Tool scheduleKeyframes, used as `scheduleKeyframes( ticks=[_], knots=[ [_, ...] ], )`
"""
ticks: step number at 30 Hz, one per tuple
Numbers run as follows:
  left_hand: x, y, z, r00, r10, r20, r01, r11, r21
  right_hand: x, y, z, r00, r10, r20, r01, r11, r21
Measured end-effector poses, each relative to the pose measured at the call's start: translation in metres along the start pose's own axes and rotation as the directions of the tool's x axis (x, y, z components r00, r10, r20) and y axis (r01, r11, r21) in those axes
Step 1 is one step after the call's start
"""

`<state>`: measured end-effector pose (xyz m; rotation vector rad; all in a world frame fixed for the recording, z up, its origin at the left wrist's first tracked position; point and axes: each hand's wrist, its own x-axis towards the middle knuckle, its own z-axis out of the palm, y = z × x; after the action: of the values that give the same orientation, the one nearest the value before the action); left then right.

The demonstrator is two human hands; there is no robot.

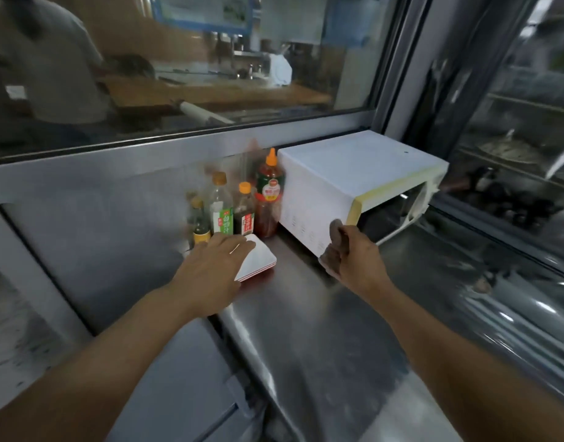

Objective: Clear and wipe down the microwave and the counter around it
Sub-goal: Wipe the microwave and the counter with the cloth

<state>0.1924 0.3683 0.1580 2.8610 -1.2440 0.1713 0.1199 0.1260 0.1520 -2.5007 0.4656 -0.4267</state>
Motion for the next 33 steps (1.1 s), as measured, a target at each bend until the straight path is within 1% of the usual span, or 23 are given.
scheduleKeyframes(
  ticks=[4, 6, 7, 8, 9, 11, 13, 14, 16, 20, 22, 25, 27, 30, 33],
  knots=[
    [0.035, 0.005, 0.006, 0.994, 0.107, -0.018, -0.108, 0.994, -0.016, 0.010, 0.010, -0.007, 0.996, 0.084, -0.041, -0.086, 0.996, -0.032],
    [0.054, 0.004, 0.009, 0.990, 0.138, -0.016, -0.138, 0.990, -0.022, 0.018, 0.017, -0.008, 0.993, 0.106, -0.052, -0.102, 0.992, 0.069],
    [0.064, 0.002, 0.010, 0.989, 0.149, -0.012, -0.149, 0.989, -0.021, 0.024, 0.021, -0.006, 0.992, 0.105, -0.068, -0.099, 0.991, 0.091],
    [0.074, -0.001, 0.012, 0.988, 0.155, -0.008, -0.155, 0.988, -0.023, 0.030, 0.027, -0.004, 0.990, 0.103, -0.097, -0.097, 0.993, 0.063],
    [0.084, -0.004, 0.015, 0.988, 0.157, -0.008, -0.157, 0.987, -0.027, 0.037, 0.033, 0.000, 0.985, 0.091, -0.143, -0.094, 0.996, -0.008],
    [0.105, -0.010, 0.021, 0.987, 0.159, -0.014, -0.160, 0.987, -0.029, 0.053, 0.045, 0.008, 0.971, -0.002, -0.240, -0.035, 0.988, -0.152],
    [0.123, -0.016, 0.030, 0.986, 0.166, -0.012, -0.167, 0.986, -0.012, 0.067, 0.050, 0.015, 0.948, -0.122, -0.293, 0.062, 0.977, -0.205],
    [0.133, -0.018, 0.034, 0.985, 0.171, -0.011, -0.171, 0.985, -0.004, 0.074, 0.053, 0.018, 0.925, -0.182, -0.334, 0.105, 0.966, -0.235],
    [0.150, -0.023, 0.041, 0.983, 0.183, -0.002, -0.183, 0.983, 0.003, 0.087, 0.054, 0.023, 0.865, -0.300, -0.402, 0.158, 0.923, -0.350],
    [0.190, -0.030, 0.052, 0.970, 0.243, 0.006, -0.243, 0.968, 0.058, 0.115, 0.059, 0.028, 0.791, -0.496, -0.357, 0.243, 0.792, -0.561],
    [0.215, -0.033, 0.052, 0.963, 0.271, -0.009, -0.269, 0.960, 0.081, 0.129, 0.064, 0.026, 0.776, -0.543, -0.321, 0.242, 0.727, -0.643],
    [0.252, -0.037, 0.050, 0.946, 0.308, -0.105, -0.300, 0.950, 0.088, 0.138, 0.076, 0.031, 0.815, -0.547, -0.192, 0.222, 0.600, -0.769],
    [0.274, -0.038, 0.052, 0.936, 0.324, -0.134, -0.312, 0.944, 0.104, 0.138, 0.088, 0.038, 0.834, -0.537, -0.128, 0.219, 0.534, -0.817],
    [0.303, -0.043, 0.059, 0.923, 0.350, -0.159, -0.332, 0.934, 0.132, 0.140, 0.101, 0.042, 0.831, -0.550, -0.085, 0.212, 0.454, -0.866],
    [0.328, -0.051, 0.063, 0.908, 0.363, -0.210, -0.341, 0.930, 0.135, 0.148, 0.108, 0.044, 0.821, -0.562, -0.098, 0.172, 0.408, -0.896]
  ],
)
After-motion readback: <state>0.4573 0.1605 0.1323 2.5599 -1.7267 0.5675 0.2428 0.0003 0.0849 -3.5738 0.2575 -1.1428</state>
